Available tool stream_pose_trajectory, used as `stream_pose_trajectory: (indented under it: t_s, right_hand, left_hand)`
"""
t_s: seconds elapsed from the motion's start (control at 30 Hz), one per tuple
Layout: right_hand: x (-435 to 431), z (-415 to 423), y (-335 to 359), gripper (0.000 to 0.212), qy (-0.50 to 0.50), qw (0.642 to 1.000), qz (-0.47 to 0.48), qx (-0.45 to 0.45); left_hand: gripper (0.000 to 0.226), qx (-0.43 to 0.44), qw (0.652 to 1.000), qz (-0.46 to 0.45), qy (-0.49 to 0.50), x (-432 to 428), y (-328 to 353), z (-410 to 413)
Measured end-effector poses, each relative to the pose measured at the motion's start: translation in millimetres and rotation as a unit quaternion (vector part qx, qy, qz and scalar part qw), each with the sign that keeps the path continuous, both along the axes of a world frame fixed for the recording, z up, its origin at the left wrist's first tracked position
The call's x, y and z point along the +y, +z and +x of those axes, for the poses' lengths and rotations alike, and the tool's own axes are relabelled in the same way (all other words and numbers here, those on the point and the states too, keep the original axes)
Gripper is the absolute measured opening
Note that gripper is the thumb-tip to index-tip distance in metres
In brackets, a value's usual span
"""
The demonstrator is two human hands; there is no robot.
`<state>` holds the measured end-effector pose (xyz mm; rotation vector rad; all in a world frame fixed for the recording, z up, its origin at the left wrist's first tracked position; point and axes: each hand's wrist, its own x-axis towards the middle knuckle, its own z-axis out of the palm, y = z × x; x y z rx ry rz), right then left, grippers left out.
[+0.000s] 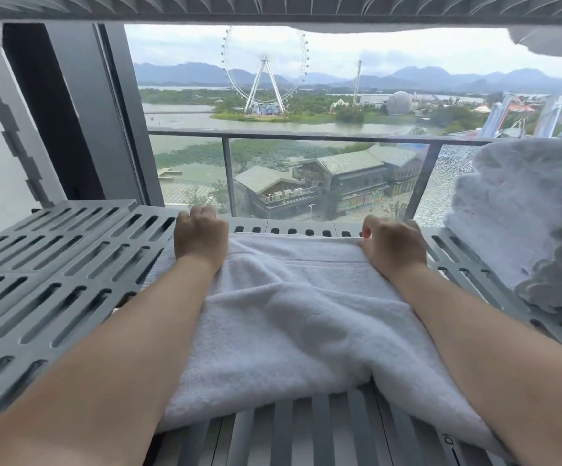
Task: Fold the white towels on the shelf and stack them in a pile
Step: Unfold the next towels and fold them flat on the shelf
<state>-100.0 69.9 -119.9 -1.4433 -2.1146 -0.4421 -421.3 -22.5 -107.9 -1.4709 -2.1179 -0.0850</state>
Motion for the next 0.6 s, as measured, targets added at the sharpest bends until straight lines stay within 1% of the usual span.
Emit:
stream_pose_trajectory:
  t_s: [0.07,0.1,0.17,0.23,0.3,0.37,0.4,0.47,0.53,0.6]
  right_hand:
    - [-4.9,-3.0,4.1,0.017,-0.013,0.998,-0.056,-0.005]
    - [-7.1,-5.0,9.0,0.018,-0.030,0.996,-0.077,-0.023]
    - [-14.7,-10.0,18.3,0.021,-0.064,0.990,-0.115,-0.060]
    - [-27.8,-15.7,26.3,0.026,-0.085,0.981,-0.156,-0.074]
    - [-42.7,-19.5,31.5,0.027,-0.074,0.974,-0.204,-0.066]
    - [-58.4,-20.4,34.0,0.022,-0.044,0.967,-0.244,-0.057]
    - [-67.7,-19.6,34.6,0.022,-0.029,0.966,-0.252,-0.051]
    - [-86.7,-15.9,33.6,0.024,-0.004,0.970,-0.241,-0.013]
    - [-107.5,-13.4,31.3,0.025,0.022,0.977,-0.209,0.024]
    - [-126.1,-14.7,29.4,0.026,0.048,0.977,-0.207,0.026]
  left_hand:
    - [0.027,-0.029,0.998,-0.055,0.006,-4.2,6.9,8.3]
    - [0.026,-0.043,0.996,-0.077,0.010,-6.9,12.3,13.8]
    - [0.023,-0.066,0.991,-0.113,0.022,-17.8,23.6,29.5]
    - [0.016,-0.110,0.983,-0.149,0.017,-30.3,30.9,47.6]
    - [0.009,-0.182,0.967,-0.175,-0.015,-42.6,31.5,62.8]
    - [0.012,-0.238,0.956,-0.168,-0.043,-55.1,32.2,72.4]
    - [0.015,-0.255,0.953,-0.155,-0.055,-62.1,33.2,75.2]
    - [0.024,-0.276,0.950,-0.125,-0.072,-77.5,33.7,78.1]
    - [0.034,-0.276,0.951,-0.111,-0.086,-95.3,33.1,78.5]
    - [0.040,-0.262,0.953,-0.124,-0.092,-112.9,31.9,75.4]
